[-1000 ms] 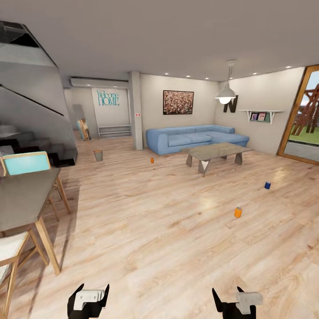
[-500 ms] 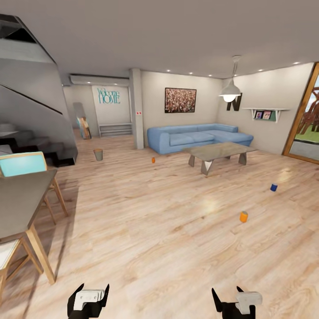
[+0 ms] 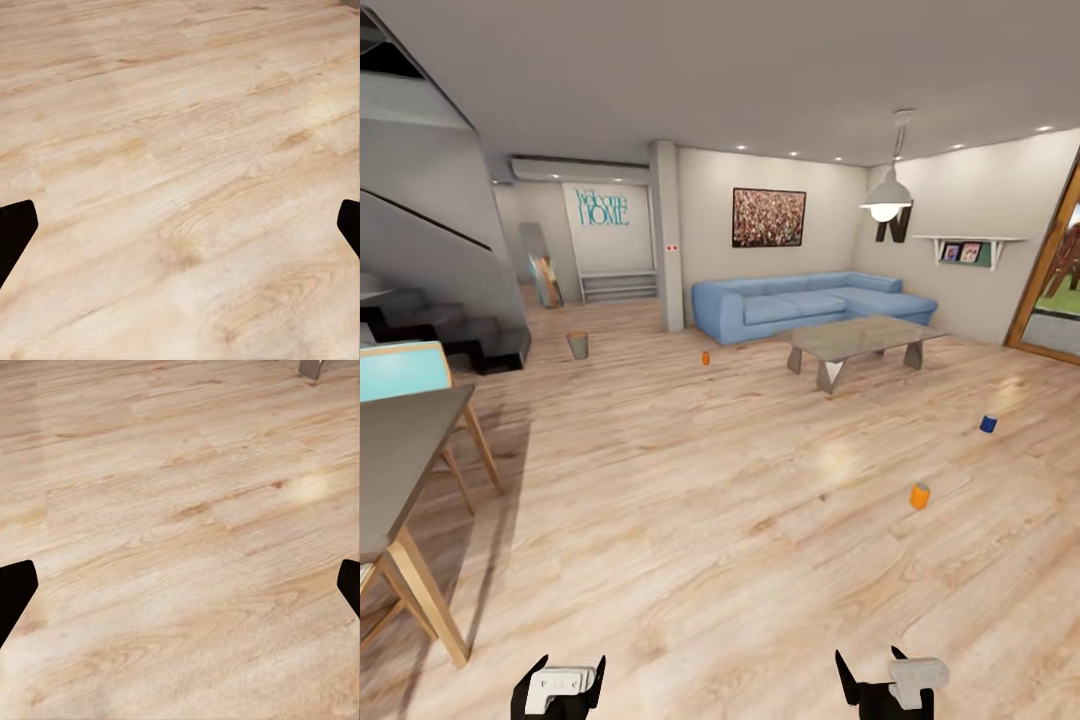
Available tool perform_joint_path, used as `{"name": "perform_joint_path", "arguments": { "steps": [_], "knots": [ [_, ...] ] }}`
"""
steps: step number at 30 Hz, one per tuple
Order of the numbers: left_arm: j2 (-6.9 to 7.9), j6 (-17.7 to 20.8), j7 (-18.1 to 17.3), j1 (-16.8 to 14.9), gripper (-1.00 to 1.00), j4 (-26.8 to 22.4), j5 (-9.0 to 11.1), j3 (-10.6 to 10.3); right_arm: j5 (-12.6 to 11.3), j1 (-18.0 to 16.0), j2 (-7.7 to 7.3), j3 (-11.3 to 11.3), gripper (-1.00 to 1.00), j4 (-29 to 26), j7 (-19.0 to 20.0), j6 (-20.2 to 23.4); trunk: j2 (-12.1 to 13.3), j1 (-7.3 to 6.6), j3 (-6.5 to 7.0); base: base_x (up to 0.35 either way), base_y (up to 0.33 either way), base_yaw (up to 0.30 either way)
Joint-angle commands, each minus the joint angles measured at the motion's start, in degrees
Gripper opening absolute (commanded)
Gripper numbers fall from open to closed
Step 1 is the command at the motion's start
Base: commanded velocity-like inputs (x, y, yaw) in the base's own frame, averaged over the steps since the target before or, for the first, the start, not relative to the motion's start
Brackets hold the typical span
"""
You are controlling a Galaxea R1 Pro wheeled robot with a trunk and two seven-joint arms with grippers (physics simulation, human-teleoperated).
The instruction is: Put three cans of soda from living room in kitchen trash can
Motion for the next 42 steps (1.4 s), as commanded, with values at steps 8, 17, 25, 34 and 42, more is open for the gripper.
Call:
{"name": "perform_joint_path", "arguments": {
  "steps": [8,17,25,34,42],
  "knots": [
    [0.0,-0.7,0.0,0.0,1.0,0.1,0.0,0.0,0.0,0.0,0.0,0.0,1.0,0.0,0.0,0.0,0.0,0.0,-0.7,0.26,0.0,0.0],
    [0.0,-0.9,0.1,0.0,1.0,0.2,-0.1,0.0,0.1,0.0,0.0,0.7,1.0,1.0,0.0,0.0,0.0,0.0,-1.48,0.261,0.0,0.0],
    [0.0,-0.9,0.1,0.0,1.0,0.2,-0.1,0.0,0.1,0.0,0.0,1.0,1.0,1.4,0.0,0.0,0.0,0.0,-2.18,0.261,0.0,0.026],
    [0.0,-0.9,0.1,0.0,1.0,0.2,0.0,0.0,0.1,-0.1,0.0,1.1,1.0,1.4,0.0,0.0,0.0,0.0,-2.92,0.259,0.0,0.1],
    [0.0,-0.9,0.1,0.0,1.0,0.2,0.0,0.0,0.1,0.0,0.0,1.1,1.0,1.4,0.0,0.0,0.0,0.0,-3.5,0.254,0.0,0.147]
  ]
}}
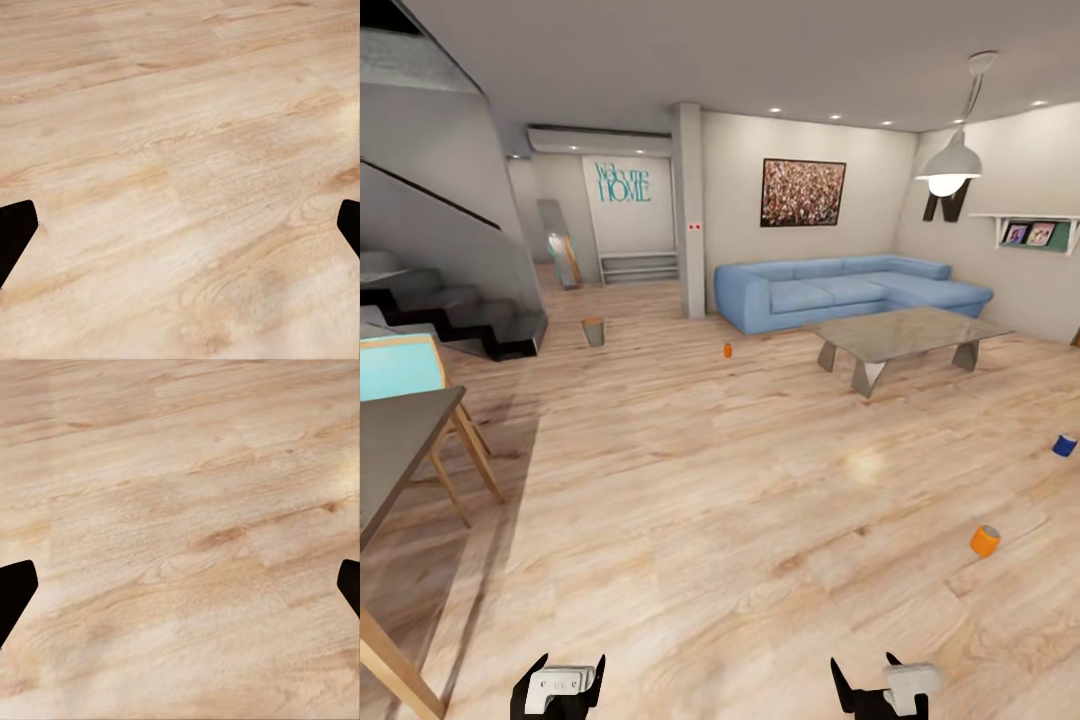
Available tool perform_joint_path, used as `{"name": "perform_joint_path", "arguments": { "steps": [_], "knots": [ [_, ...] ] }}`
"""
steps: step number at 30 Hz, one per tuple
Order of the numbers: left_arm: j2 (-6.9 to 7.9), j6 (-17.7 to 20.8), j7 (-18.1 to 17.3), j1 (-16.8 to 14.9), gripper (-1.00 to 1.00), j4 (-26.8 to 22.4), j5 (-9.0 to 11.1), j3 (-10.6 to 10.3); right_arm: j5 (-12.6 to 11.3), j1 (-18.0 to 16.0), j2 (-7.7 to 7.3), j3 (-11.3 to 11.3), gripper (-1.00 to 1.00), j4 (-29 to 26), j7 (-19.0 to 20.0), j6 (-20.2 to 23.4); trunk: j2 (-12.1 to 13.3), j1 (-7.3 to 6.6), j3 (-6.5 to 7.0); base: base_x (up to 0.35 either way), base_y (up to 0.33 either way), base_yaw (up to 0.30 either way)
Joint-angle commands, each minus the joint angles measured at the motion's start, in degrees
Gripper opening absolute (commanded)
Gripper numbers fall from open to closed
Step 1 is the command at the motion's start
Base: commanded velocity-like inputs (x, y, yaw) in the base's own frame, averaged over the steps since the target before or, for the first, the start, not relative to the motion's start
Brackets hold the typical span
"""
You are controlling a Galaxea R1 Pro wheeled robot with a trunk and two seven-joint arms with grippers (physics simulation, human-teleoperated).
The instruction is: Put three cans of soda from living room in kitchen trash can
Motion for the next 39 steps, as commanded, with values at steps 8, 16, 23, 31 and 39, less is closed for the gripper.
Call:
{"name": "perform_joint_path", "arguments": {
  "steps": [8,16,23,31,39],
  "knots": [
    [0.0,0.0,0.0,0.0,1.0,0.0,0.0,0.0,0.0,0.0,0.0,0.0,1.0,0.0,0.0,0.0,0.0,0.0,-0.45,0.246,0.0,0.14],
    [0.0,0.0,0.0,0.0,1.0,0.0,0.0,0.0,0.0,0.0,0.0,0.0,1.0,0.0,0.0,0.0,0.0,0.0,-0.51,0.241,0.0,0.019],
    [0.0,0.0,0.0,0.0,1.0,0.0,-0.1,0.0,0.0,0.0,0.0,0.0,1.0,0.0,0.0,0.0,0.0,0.0,-0.51,0.24,0.0,0.002],
    [0.0,0.0,0.0,0.0,1.0,0.0,-0.1,0.0,0.0,0.0,0.0,0.0,1.0,0.0,-0.1,0.0,0.0,0.0,-0.27,0.236,0.0,0.0],
    [0.0,0.0,0.0,0.0,1.0,0.0,-0.1,0.0,0.0,0.0,0.0,0.0,1.0,0.0,-0.1,-0.3,0.0,0.0,0.28,0.233,0.0,0.0]
  ]
}}
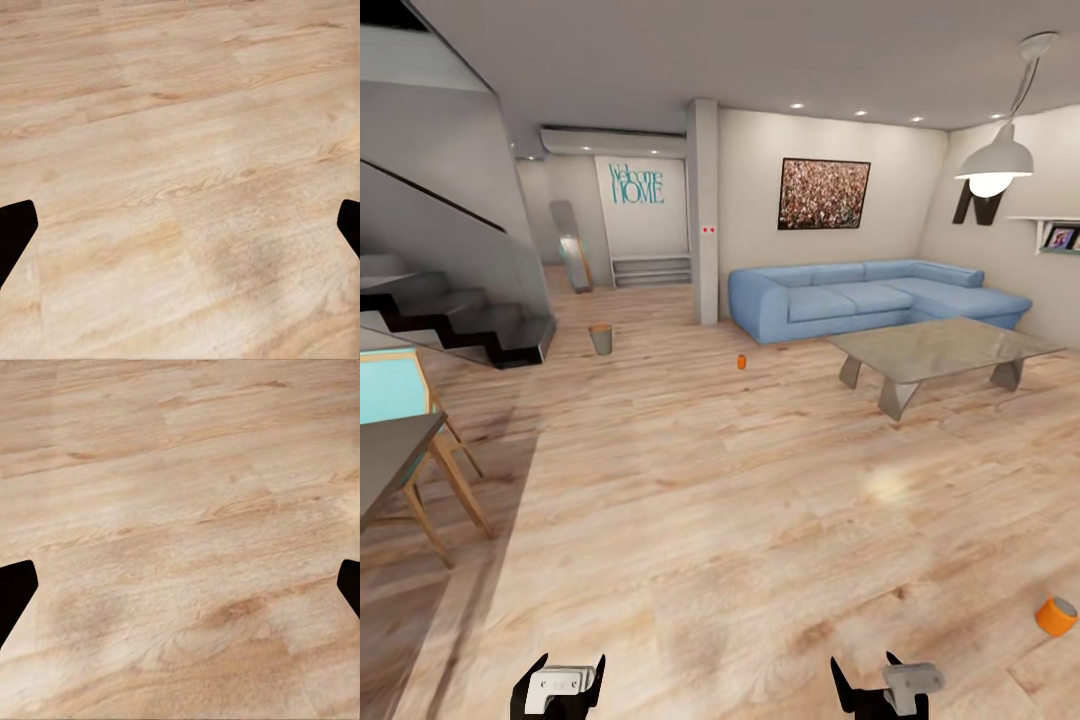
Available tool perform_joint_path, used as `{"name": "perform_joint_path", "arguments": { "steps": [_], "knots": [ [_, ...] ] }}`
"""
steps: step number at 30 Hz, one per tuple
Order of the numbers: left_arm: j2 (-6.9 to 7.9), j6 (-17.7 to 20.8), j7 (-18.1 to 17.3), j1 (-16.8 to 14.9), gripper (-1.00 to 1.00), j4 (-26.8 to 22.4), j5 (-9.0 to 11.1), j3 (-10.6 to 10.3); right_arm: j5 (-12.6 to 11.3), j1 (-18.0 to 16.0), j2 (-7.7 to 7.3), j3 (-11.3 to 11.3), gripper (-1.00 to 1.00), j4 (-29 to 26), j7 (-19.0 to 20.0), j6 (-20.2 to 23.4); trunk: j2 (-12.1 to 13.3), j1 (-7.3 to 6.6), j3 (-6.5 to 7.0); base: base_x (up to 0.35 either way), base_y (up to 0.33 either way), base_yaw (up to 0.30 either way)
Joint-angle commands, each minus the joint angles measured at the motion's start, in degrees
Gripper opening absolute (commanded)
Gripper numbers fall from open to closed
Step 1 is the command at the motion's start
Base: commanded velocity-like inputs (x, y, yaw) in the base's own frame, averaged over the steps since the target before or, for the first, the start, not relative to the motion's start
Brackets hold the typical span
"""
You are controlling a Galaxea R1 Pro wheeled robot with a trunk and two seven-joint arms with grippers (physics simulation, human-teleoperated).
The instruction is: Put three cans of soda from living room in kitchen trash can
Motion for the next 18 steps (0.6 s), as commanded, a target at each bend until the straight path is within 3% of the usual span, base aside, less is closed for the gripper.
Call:
{"name": "perform_joint_path", "arguments": {
  "steps": [1,18],
  "knots": [
    [0.0,0.0,0.0,0.0,1.0,0.0,0.0,0.0,0.0,0.0,0.0,0.0,1.0,0.0,0.0,0.0,0.0,0.0,0.03,0.233,0.0,0.0],
    [0.0,0.0,0.0,0.0,1.0,0.0,0.0,0.0,0.0,0.0,0.0,0.0,1.0,0.0,0.0,-0.2,0.0,0.0,0.12,0.233,0.0,0.021]
  ]
}}
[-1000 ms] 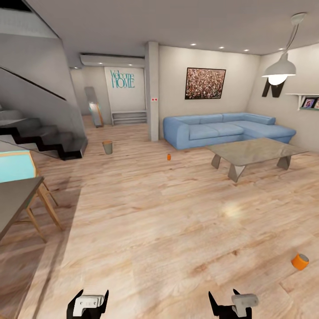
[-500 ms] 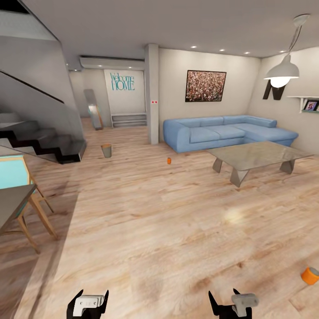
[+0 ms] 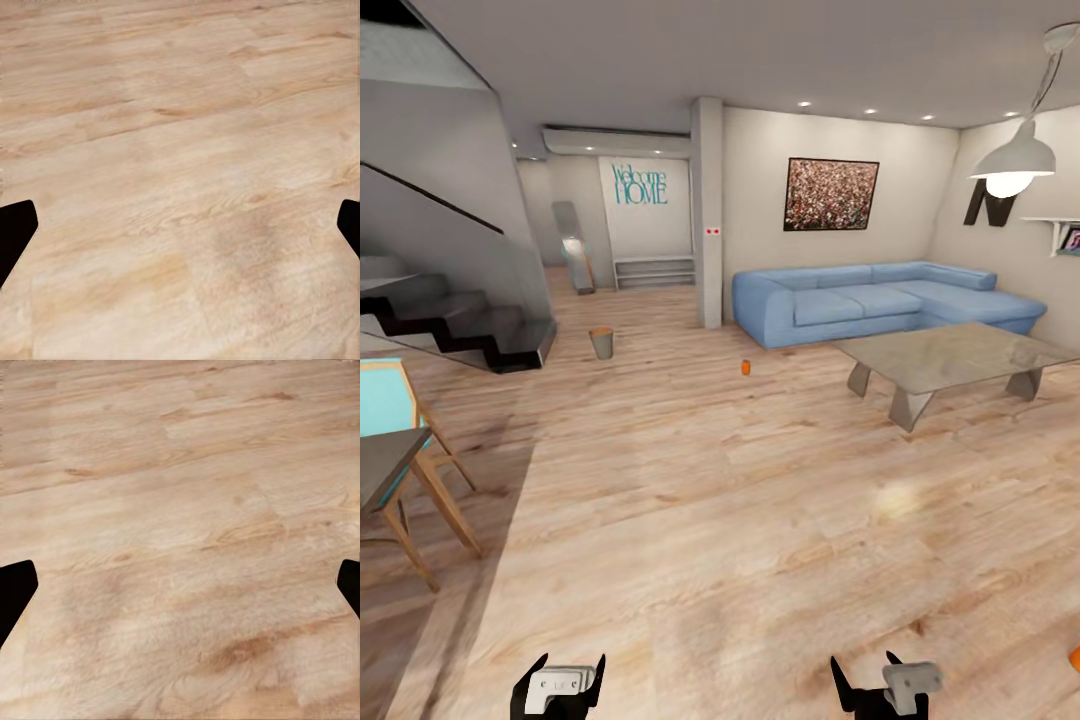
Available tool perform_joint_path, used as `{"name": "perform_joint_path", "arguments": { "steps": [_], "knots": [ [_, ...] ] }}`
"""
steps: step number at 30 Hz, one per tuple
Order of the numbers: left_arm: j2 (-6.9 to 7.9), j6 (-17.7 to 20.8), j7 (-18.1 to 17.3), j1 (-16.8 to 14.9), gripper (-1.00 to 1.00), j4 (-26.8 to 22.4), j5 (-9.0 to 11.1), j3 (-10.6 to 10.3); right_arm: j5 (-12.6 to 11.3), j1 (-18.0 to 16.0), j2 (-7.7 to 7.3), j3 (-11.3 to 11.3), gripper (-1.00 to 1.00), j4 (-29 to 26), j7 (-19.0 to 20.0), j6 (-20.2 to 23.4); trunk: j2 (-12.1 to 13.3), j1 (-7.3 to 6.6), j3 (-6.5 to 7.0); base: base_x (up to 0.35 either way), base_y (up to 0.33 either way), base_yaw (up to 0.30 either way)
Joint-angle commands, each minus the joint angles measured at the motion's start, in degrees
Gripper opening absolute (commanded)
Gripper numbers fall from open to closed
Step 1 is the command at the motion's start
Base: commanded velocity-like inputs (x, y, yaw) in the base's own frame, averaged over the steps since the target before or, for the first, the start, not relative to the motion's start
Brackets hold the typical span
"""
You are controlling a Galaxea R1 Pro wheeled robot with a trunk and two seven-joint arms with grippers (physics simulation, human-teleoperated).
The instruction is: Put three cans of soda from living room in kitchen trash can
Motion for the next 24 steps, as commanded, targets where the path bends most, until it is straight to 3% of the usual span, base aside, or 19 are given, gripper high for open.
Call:
{"name": "perform_joint_path", "arguments": {
  "steps": [1,18,24],
  "knots": [
    [0.0,0.0,0.0,0.0,1.0,0.0,0.0,0.0,0.0,0.0,0.0,0.0,1.0,0.0,0.0,0.0,0.0,0.0,0.0,0.233,0.0,0.178],
    [0.0,0.0,0.0,0.0,1.0,0.0,0.0,0.0,0.0,0.0,0.0,0.1,1.0,0.5,0.0,0.0,0.0,0.0,0.0,0.233,0.0,0.231],
    [0.0,0.0,0.1,0.0,1.0,0.0,0.0,0.0,0.0,0.0,0.0,0.1,1.0,0.5,0.0,-0.1,0.0,0.0,0.0,0.24,0.0,0.091]
  ]
}}
